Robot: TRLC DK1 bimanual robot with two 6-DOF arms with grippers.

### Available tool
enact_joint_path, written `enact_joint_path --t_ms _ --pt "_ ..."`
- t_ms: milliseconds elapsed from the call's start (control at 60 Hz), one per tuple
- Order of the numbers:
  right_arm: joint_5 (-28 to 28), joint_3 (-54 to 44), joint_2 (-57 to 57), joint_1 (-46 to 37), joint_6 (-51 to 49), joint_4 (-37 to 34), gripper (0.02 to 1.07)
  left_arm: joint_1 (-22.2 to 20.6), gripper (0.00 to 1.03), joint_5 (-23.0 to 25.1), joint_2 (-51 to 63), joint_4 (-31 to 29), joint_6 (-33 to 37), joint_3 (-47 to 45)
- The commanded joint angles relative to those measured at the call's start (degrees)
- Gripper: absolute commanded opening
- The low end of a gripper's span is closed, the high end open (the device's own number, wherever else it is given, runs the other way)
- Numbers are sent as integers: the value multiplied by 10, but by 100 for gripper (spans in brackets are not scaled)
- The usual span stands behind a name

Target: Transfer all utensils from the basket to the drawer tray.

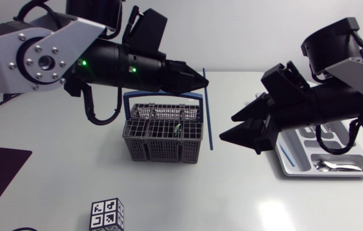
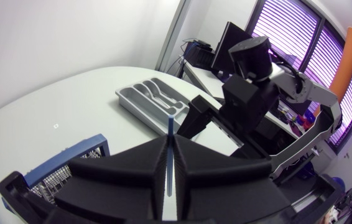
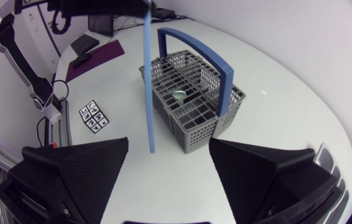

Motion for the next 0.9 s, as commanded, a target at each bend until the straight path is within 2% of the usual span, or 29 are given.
enact_joint_path --t_ms 0,183,300,550,717,750,767,883 --pt "-5 27 16 20 30 8 92 1 3 19 15 -4 -17 16" --pt "-5 41 39 47 49 29 70 5 3 34 17 -4 -23 14" --pt "-5 39 47 53 59 37 49 6 3 40 17 -4 -23 12" --pt "-6 33 47 55 61 37 12 7 3 42 17 -2 -25 8" --pt "-11 22 43 60 60 33 8 8 4 42 14 0 -27 9" --pt "-11 20 42 62 60 31 8 9 9 42 13 0 -27 9" --pt "-11 18 42 62 59 29 8 9 15 42 13 0 -28 10" --pt "-12 5 34 64 52 22 8 16 34 42 4 1 -29 23"
